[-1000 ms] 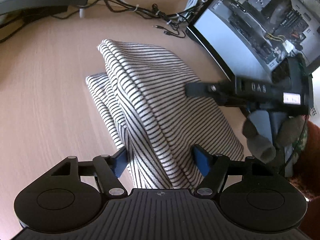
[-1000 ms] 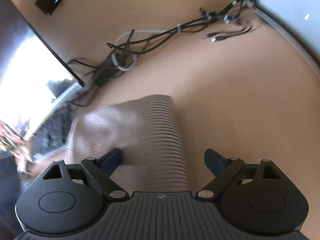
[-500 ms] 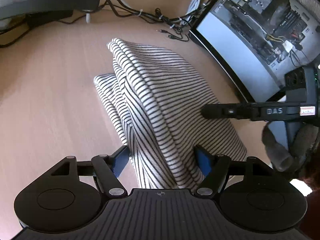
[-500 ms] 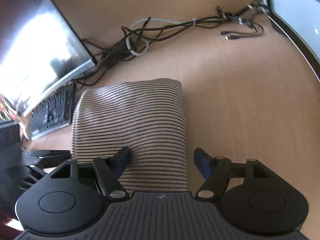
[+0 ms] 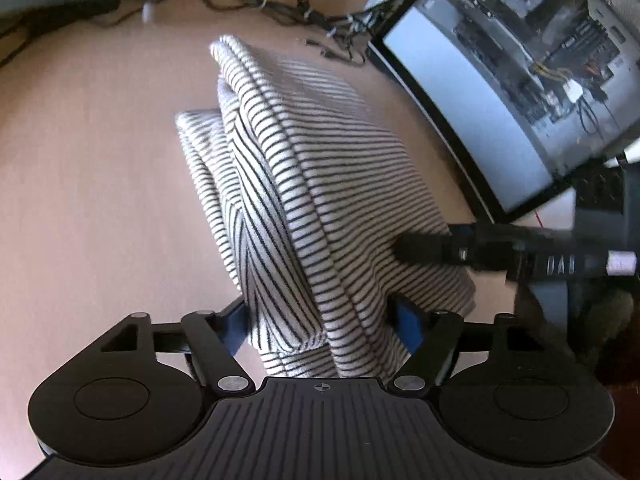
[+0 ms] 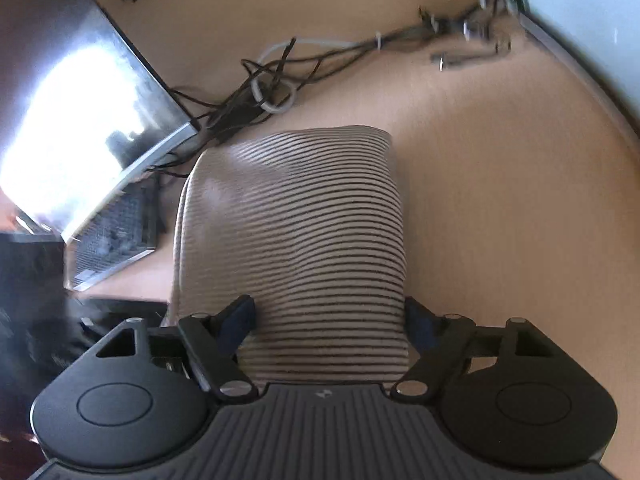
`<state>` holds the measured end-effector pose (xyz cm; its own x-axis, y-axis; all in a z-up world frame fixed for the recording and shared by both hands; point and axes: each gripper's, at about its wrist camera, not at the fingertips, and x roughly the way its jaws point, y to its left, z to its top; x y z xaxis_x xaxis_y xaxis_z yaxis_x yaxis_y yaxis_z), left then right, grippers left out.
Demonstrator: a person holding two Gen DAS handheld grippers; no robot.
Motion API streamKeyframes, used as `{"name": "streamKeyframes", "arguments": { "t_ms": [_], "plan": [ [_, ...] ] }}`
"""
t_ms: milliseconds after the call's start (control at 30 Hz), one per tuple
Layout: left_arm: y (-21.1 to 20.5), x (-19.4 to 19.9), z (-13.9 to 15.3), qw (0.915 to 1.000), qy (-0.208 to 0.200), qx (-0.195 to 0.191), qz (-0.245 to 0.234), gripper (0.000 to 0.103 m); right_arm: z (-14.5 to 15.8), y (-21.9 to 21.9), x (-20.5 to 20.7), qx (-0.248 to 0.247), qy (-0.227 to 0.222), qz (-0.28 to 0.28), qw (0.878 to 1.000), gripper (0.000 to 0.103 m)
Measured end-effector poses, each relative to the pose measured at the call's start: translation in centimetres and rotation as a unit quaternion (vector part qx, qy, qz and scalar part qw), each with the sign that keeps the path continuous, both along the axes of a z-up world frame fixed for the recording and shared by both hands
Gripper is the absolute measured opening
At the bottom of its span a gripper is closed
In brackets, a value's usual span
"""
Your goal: Fold clothes
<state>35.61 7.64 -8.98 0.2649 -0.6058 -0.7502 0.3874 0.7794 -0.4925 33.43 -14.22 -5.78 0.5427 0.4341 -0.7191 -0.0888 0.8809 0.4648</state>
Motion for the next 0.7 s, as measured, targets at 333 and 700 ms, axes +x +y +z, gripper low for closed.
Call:
{"name": "streamKeyframes", "arguments": {
  "t_ms": [333,700],
  "plan": [
    [-2.6,6.5,-0.1,0.9973,-0.051,-0.023,0.048,0.071,0.6,-2.2,7.1,-0.064,-0.047,-0.028,0.996,0.075],
    [-5.6,5.0,9.7,0.9717,-0.233,-0.009,0.036,0.079,3.1,-3.2,8.3,-0.113,-0.132,-0.014,0.985,0.079]
  ]
}}
